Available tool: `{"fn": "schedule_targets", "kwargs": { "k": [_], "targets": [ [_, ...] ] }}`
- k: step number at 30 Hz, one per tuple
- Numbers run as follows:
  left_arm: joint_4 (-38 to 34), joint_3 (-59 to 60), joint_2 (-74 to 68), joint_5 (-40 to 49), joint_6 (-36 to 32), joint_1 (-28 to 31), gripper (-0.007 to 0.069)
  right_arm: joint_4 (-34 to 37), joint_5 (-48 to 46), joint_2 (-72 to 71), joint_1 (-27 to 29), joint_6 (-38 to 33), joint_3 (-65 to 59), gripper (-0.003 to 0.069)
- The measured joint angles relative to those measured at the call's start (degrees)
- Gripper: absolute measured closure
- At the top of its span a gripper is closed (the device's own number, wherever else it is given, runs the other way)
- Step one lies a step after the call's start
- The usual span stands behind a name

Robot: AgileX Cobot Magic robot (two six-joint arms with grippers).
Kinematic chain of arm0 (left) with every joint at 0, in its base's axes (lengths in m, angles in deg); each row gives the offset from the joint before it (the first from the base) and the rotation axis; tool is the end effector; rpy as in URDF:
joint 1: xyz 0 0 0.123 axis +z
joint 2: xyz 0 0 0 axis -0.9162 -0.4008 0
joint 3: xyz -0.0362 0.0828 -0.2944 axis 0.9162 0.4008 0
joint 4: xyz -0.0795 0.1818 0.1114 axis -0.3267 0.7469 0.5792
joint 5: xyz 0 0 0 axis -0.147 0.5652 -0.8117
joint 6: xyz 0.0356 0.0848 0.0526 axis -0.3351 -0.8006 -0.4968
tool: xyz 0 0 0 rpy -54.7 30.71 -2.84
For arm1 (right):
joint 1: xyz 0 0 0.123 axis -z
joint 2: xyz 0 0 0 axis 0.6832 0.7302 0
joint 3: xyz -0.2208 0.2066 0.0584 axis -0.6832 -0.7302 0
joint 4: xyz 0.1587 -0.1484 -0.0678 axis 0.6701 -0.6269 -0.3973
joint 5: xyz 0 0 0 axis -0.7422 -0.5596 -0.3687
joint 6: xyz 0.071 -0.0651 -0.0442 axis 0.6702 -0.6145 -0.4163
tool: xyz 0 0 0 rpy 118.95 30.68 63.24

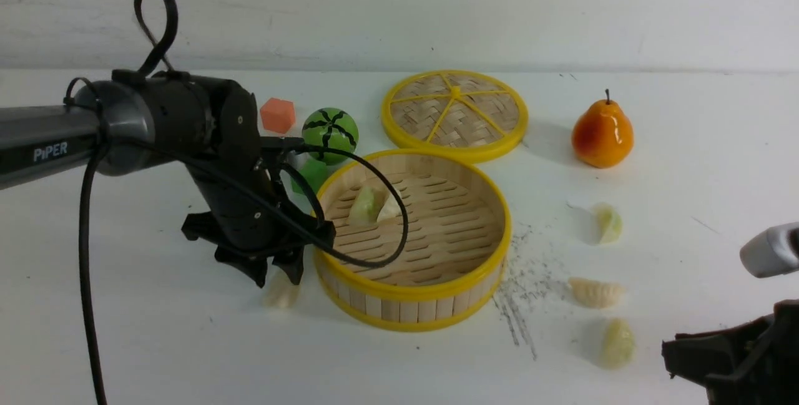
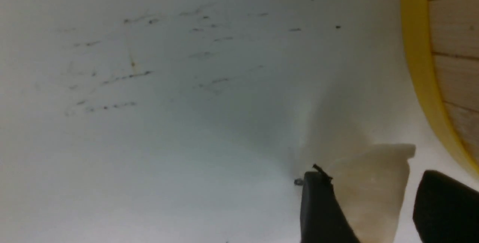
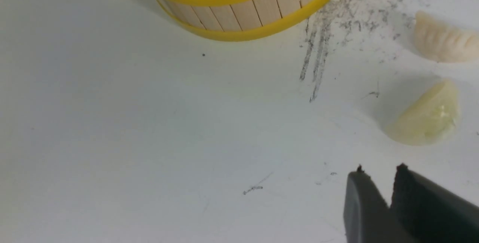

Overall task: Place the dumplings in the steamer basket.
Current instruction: Use the left arm to grab a dumpling

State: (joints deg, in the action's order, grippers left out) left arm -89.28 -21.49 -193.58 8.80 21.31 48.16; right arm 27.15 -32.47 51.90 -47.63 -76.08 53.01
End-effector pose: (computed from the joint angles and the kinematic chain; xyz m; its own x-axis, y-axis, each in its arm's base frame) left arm 0.3739 -0.1295 0.2026 -0.9586 0.1502 -0.2419 0.1778 0.9794 -0.0963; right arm 0.1412 0.0571 0.2655 -0.7165 -0.0339 -0.6968 -0.3562 0.8766 0.3235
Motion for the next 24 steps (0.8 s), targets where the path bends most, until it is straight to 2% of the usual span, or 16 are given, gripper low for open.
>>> {"fn": "schedule_targets", "kwargs": {
  "k": [4, 8, 12, 14, 18, 24],
  "targets": [
    [-0.12, 0.00, -1.08, 0.00, -1.40, 0.00, 0.0328, 0.00, 0.00, 0.00, 0.00, 0.00, 0.00, 0.0535],
    [-0.18, -0.19, -1.30, -0.07, -1.51, 0.00, 0.0442, 0.02, 0.00, 0.00, 0.00, 0.00, 0.00, 0.0534],
    [0.07, -0.25, -0.99, 0.19, -1.24, 0.00, 0.0454, 0.02, 0.00, 0.00, 0.00, 0.00, 0.00, 0.0531],
    [0.31, -0.25, -0.66, 0.45, -1.20, 0.00, 0.0489, 0.02, 0.00, 0.00, 0.00, 0.00, 0.00, 0.0529],
    [1.14, -0.14, 1.86, 1.76, -1.18, 0.00, 0.0636, 0.24, 0.00, 0.00, 0.00, 0.00, 0.00, 0.0526],
    [1.27, -1.41, 9.46, 2.30, -1.06, 0.00, 0.0637, 0.19, 0.00, 0.00, 0.00, 0.00, 0.00, 0.0519]
  ]
}}
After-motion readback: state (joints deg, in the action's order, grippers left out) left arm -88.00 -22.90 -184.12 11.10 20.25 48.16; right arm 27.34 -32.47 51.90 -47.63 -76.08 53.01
